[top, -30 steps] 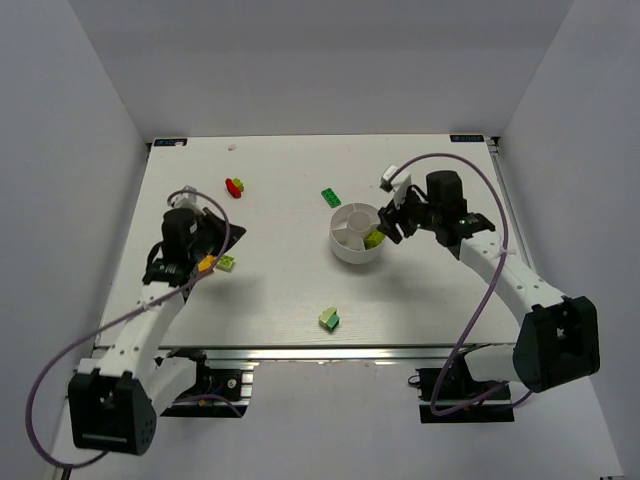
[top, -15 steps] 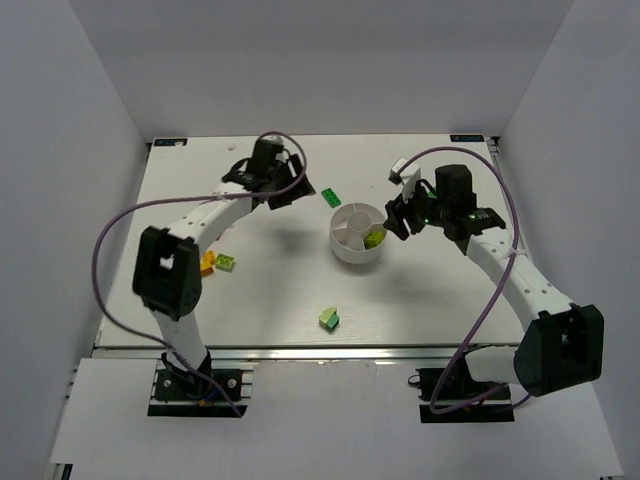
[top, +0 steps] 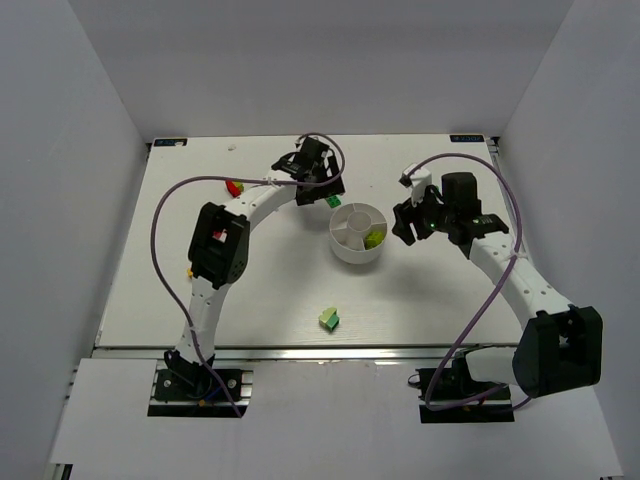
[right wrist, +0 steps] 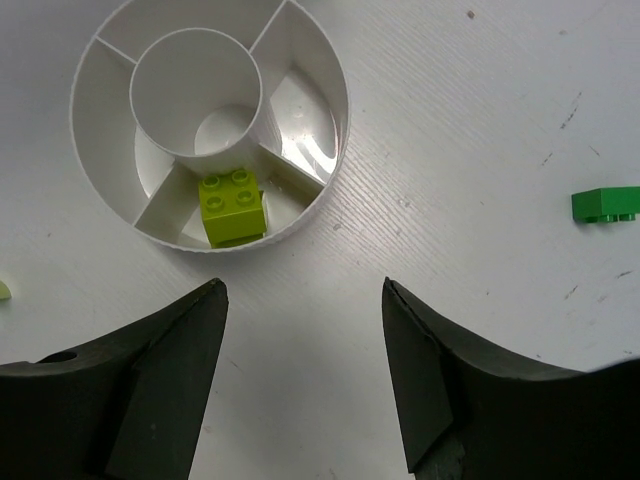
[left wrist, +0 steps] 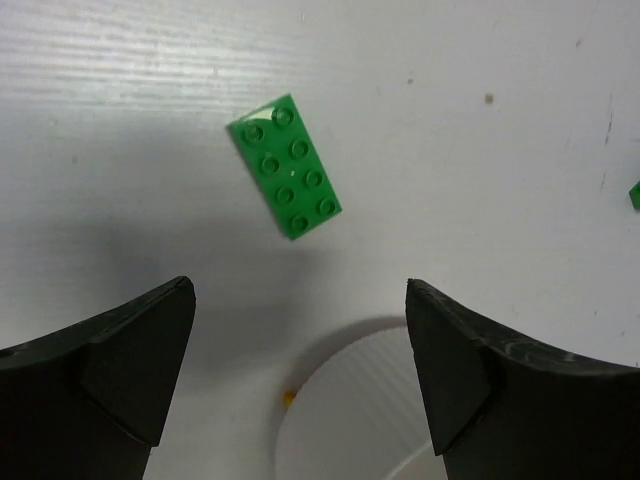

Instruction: Sort the legos into containers by color

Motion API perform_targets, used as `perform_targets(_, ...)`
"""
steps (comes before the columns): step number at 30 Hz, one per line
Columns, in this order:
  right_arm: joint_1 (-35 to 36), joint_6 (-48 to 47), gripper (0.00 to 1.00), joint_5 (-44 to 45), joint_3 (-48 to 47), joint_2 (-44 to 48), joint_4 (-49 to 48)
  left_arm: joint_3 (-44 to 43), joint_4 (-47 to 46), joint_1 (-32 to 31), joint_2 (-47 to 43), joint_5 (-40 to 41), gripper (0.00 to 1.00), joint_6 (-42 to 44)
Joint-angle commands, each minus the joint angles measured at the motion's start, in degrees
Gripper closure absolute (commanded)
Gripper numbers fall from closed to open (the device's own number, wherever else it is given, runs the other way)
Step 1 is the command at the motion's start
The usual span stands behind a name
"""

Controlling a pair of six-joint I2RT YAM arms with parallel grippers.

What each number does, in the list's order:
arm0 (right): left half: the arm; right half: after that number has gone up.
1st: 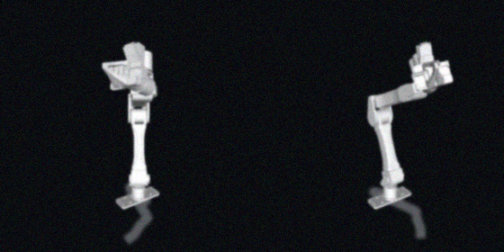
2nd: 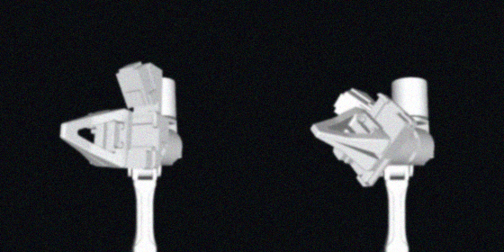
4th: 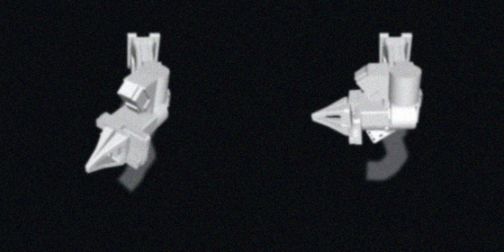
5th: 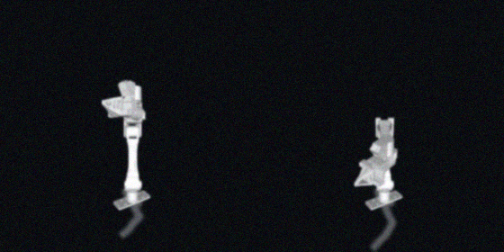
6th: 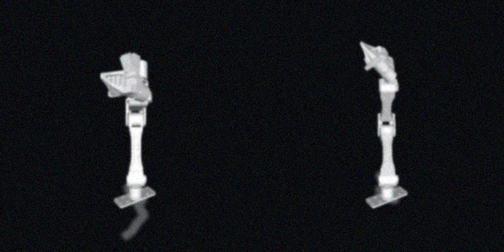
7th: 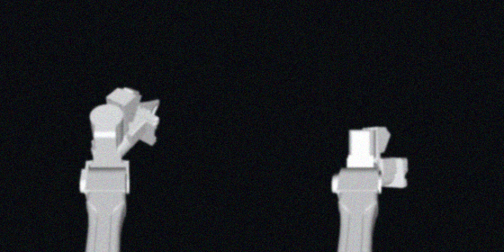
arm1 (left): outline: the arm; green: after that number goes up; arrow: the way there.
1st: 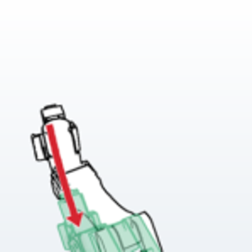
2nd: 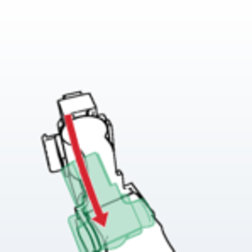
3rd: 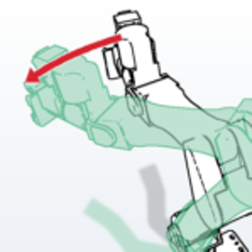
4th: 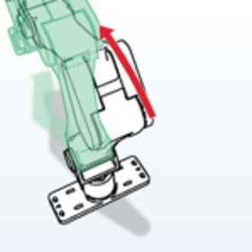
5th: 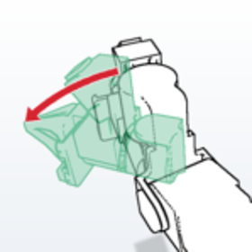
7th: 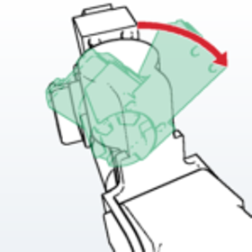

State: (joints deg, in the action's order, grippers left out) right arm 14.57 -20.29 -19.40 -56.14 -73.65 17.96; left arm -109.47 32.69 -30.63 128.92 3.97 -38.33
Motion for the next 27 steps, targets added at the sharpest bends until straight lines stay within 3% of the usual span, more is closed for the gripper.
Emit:
perform_targets(1,-0.94,1.74,0.31,0.32,0.77,1.66,-1.96,-4.95,-1.22,-0.57,2.28,3.68,0.05,-0.96)
perform_targets(15,-2.88,3.15,0.31,-0.90,2.79,1.31,-2.75,-13.04,-6.32,-2.94,11.69,14.92,0.06,-2.54)
perform_targets(27,-3.67,4.03,0.31,-1.43,3.23,1.05,-3.28,-14.72,1.32,-5.23,16.36,23.54,0.20,3.61)
